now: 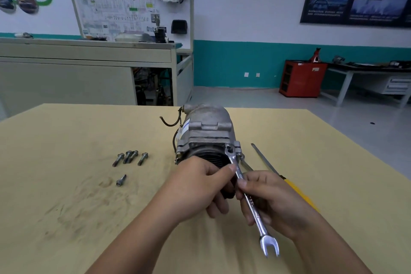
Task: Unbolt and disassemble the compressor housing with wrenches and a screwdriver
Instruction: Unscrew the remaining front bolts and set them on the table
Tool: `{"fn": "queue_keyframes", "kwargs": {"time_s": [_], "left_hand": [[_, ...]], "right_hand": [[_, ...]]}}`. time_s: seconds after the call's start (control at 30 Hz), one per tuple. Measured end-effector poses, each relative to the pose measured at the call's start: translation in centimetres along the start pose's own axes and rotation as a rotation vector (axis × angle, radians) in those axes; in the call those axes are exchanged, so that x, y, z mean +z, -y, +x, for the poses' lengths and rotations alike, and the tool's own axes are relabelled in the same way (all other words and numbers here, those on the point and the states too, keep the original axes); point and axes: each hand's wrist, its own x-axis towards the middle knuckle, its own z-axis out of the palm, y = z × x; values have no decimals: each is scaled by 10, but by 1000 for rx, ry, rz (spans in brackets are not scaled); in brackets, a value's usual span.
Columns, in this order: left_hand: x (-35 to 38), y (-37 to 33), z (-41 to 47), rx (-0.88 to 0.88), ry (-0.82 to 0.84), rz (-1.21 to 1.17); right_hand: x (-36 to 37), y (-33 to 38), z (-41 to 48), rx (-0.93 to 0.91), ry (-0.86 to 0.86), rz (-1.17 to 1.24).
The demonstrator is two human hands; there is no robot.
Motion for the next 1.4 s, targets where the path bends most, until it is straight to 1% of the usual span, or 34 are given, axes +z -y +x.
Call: {"fn": "queue_keyframes", "kwargs": {"time_s": [0.03,0.07,0.13,0.2,0.27,0.4,0.5,0.57,0.63,0.73,0.83,0.9,1.03,1.1,1.23,1.4], "left_hand": [[1,3,-1,-16,33,27],[3,6,-2,-36,101,37],[10,11,-6,-50,311,19],[18,15,-7,-25,448,-40],[22,20,-8,-24,520,-152],[21,24,-9,-78,746,-426],[23,26,-9,-110,825,-607],[28,27,-12,-87,861,-647],[34,27,-14,-78,827,-670],[41,27,-16,-87,706,-688],[44,23,-17,-68,654,-669],[43,21,-17,-39,628,-645],[41,19,-18,8,570,-542],[41,20,-18,2,548,-506],[33,19,-17,21,552,-413],[27,17,-14,28,519,-264]], "right_hand": [[0,-1,0,-4,5,-3],[1,-1,0,-8,6,1],[2,-1,0,-17,-3,20],[2,0,-1,-15,-24,29],[3,1,-1,-15,-36,41],[10,1,0,-25,-15,82],[13,1,-1,-25,-24,114],[13,1,-1,-11,-41,150],[14,2,-1,1,-53,153],[15,3,-1,13,-32,200],[15,3,-1,17,-17,280],[15,2,0,0,-19,286],[15,0,-1,-14,-17,276],[15,-2,-2,-13,-13,270],[15,-3,0,-3,-7,272],[13,-5,1,7,11,276]]}}
